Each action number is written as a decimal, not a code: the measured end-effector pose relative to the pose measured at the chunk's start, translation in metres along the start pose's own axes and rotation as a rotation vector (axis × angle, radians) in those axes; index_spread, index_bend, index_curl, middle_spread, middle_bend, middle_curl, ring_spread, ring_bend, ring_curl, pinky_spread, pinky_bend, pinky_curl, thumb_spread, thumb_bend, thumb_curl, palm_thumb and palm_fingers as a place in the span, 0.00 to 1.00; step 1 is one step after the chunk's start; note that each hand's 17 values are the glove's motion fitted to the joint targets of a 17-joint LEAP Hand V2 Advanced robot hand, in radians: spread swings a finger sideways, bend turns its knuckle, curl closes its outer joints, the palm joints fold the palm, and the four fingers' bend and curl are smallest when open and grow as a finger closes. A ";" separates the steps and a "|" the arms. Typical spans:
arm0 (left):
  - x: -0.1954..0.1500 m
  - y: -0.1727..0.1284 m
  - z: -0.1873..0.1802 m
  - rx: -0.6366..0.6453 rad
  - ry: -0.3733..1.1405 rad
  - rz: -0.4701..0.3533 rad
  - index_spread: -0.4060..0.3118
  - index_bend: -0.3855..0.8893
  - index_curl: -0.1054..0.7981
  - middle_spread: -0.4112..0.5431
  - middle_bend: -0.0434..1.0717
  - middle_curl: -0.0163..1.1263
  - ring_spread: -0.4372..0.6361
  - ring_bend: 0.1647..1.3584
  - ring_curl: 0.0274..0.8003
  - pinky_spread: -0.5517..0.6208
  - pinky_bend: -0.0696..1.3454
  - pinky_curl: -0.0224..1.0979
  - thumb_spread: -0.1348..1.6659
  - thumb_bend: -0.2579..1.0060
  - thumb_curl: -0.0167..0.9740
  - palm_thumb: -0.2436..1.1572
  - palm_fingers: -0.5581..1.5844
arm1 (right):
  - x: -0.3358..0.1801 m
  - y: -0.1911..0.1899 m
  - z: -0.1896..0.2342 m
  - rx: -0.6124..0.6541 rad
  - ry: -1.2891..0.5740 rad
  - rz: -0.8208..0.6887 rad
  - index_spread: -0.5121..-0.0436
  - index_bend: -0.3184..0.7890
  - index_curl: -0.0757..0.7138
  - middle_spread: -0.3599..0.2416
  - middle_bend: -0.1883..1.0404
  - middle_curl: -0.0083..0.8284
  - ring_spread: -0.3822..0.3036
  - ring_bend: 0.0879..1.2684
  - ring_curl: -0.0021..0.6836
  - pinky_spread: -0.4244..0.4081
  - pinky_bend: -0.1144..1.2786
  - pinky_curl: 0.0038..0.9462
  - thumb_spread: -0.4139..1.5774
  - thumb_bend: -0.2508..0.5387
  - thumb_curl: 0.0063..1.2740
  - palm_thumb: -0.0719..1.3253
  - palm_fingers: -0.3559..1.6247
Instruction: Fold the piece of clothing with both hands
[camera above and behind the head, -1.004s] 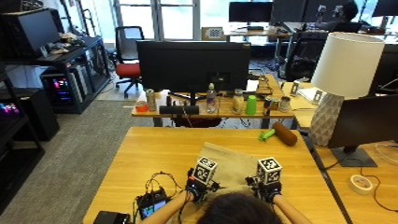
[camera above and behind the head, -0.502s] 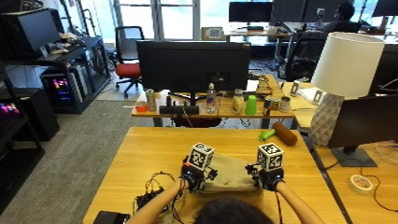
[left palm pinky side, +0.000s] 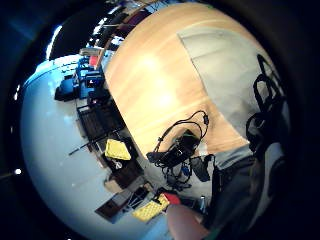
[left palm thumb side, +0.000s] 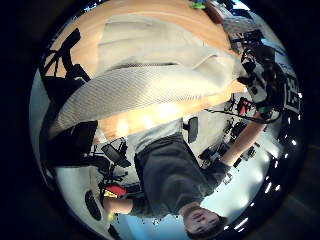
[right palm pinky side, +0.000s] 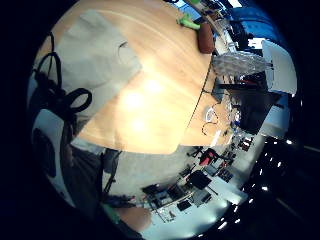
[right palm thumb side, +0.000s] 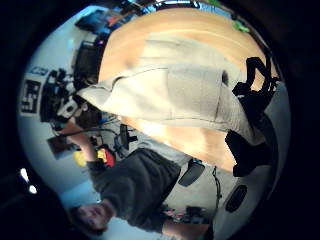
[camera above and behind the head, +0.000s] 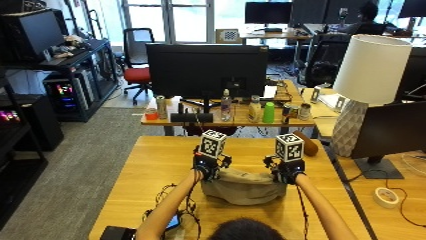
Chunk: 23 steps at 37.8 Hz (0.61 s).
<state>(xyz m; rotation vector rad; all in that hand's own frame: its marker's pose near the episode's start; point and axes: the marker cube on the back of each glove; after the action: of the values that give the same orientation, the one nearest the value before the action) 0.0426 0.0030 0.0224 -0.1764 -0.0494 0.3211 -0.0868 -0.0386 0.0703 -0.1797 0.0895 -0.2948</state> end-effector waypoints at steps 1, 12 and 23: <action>-0.002 -0.006 -0.003 0.003 0.003 -0.013 0.16 0.42 0.52 0.09 0.26 0.42 0.05 0.32 0.48 0.02 0.52 0.35 0.66 0.19 0.32 0.75 0.85 | 0.006 -0.012 0.003 -0.022 -0.016 0.015 0.49 0.43 0.59 0.32 0.37 0.54 0.26 0.47 0.64 0.06 0.52 0.41 0.63 0.29 0.26 0.85 0.85; -0.010 -0.052 -0.014 -0.098 0.040 -0.273 0.15 0.43 0.54 0.09 0.26 0.43 0.06 0.27 0.48 0.03 0.52 0.36 0.67 0.19 0.32 0.74 0.85 | 0.006 -0.050 -0.010 -0.280 -0.115 0.250 0.48 0.36 0.54 0.31 0.41 0.56 0.25 0.47 0.64 0.06 0.55 0.42 0.66 0.30 0.25 0.85 0.82; -0.038 -0.106 0.045 -0.076 0.102 -0.470 0.17 0.39 0.51 0.09 0.27 0.44 0.08 0.28 0.49 0.09 0.47 0.36 0.70 0.18 0.30 0.69 0.81 | 0.018 -0.104 0.031 0.017 -0.228 0.485 0.48 0.31 0.42 0.36 0.39 0.56 0.28 0.48 0.66 0.16 0.61 0.46 0.70 0.30 0.27 0.84 0.72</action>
<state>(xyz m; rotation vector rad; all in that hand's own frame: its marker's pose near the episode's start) 0.0360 -0.1003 0.0846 -0.2494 -0.0009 -0.1591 -0.0956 -0.1368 0.1189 -0.1683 -0.0957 0.2094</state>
